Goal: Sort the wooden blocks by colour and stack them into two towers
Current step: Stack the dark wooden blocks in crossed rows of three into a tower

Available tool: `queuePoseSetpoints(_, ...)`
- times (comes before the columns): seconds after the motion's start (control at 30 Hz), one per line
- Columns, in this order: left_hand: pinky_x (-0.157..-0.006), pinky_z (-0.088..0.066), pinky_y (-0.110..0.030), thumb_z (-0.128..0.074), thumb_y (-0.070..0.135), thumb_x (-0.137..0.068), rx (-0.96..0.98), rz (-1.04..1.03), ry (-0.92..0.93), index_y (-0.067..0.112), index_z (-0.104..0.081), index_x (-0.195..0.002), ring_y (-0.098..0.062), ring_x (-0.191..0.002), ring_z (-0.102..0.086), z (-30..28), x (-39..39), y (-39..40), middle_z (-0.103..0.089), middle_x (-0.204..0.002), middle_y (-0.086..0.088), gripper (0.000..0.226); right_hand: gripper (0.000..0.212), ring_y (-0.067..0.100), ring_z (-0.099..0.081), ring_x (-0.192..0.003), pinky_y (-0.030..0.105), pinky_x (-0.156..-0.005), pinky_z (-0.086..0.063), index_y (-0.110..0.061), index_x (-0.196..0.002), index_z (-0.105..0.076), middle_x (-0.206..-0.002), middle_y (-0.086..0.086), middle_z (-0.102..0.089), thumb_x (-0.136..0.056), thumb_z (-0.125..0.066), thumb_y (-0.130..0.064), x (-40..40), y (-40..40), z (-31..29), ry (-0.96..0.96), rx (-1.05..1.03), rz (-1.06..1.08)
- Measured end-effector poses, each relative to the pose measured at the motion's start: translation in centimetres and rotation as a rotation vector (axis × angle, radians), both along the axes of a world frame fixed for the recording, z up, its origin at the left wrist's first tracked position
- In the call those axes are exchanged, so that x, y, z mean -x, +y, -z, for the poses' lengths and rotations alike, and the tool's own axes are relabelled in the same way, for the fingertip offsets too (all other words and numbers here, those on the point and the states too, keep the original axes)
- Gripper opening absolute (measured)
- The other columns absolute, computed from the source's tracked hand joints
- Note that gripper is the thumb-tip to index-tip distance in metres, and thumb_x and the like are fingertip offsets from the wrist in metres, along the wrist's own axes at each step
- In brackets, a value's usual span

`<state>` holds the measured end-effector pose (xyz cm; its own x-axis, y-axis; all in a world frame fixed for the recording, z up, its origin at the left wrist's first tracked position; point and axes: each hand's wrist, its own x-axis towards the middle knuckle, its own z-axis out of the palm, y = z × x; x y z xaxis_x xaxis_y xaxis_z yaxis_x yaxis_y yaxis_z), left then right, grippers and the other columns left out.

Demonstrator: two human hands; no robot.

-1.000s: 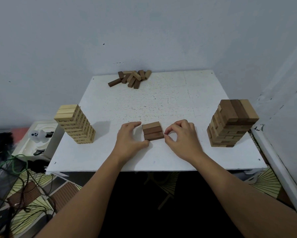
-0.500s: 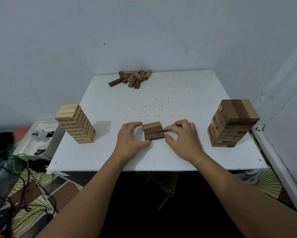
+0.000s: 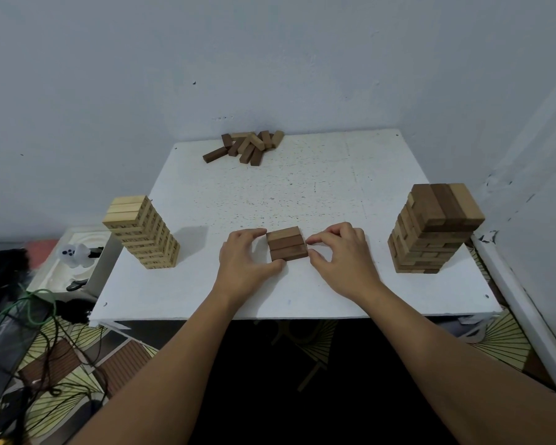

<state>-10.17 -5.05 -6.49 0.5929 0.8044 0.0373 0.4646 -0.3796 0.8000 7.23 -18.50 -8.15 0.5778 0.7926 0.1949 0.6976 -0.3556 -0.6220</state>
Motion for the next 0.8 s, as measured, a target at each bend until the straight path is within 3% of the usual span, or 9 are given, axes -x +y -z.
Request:
queuePoseSetpoints(0.13,-0.114,-0.039,-0.043,-0.083,0.050,-0.061,-0.012,-0.001,0.006,0.042,-0.065,-0.114,-0.004,-0.128,-0.045,0.3,-0.2,0.5,-0.055,-0.126,0.017,0.057,0.023,0.013,-0.036,-0.113,0.028,-0.103,-0.036,-0.040,-0.117,-0.071,-0.116,-0.012,-0.046,-0.096,-0.065,-0.042,-0.1,0.0,0.0,-0.006,0.006,0.004)
queuePoseSetpoints(0.27,-0.113,-0.040,-0.043,-0.084,0.049,-0.062,-0.011,-0.006,0.007,0.044,-0.061,-0.116,-0.007,-0.128,-0.046,0.1,-0.2,0.3,-0.054,-0.126,0.017,0.059,0.023,0.014,-0.036,-0.113,0.027,-0.103,-0.035,-0.040,-0.118,-0.071,-0.117,-0.011,-0.046,-0.096,-0.064,-0.042,0.0,0.0,-0.2,-0.010,0.016,0.001)
queuePoseSetpoints(0.43,-0.116,-0.039,-0.041,-0.088,0.049,-0.061,0.027,-0.004,0.033,0.036,-0.056,-0.135,-0.009,-0.134,-0.045,-0.4,0.0,0.2,-0.049,-0.135,0.012,0.081,0.029,0.014,-0.035,-0.115,0.023,-0.101,-0.030,-0.037,-0.124,-0.068,-0.117,-0.012,-0.044,-0.096,-0.062,-0.035,0.1,-0.2,-0.5,0.004,0.025,-0.011)
queuePoseSetpoints(0.57,-0.108,-0.037,-0.026,-0.099,0.041,-0.063,0.186,0.049,-0.002,0.034,-0.048,-0.145,-0.002,-0.136,-0.042,-1.3,0.4,0.5,-0.045,-0.144,0.013,0.097,0.045,0.017,-0.035,-0.122,0.023,-0.101,-0.027,-0.035,-0.137,-0.058,-0.125,-0.009,-0.044,-0.093,-0.059,-0.028,0.1,-0.3,-1.2,0.045,0.063,-0.014)
queuePoseSetpoints(0.8,-0.119,-0.034,-0.050,-0.096,0.064,-0.047,0.124,0.173,0.306,0.046,-0.039,-0.151,-0.018,-0.142,-0.032,-2.6,0.4,3.1,-0.035,-0.144,0.009,0.120,0.079,0.020,-0.023,-0.134,0.033,-0.113,-0.023,-0.046,-0.153,-0.030,-0.142,-0.005,-0.033,-0.084,-0.069,-0.042,-1.1,0.4,-3.6,0.184,0.214,-0.172)
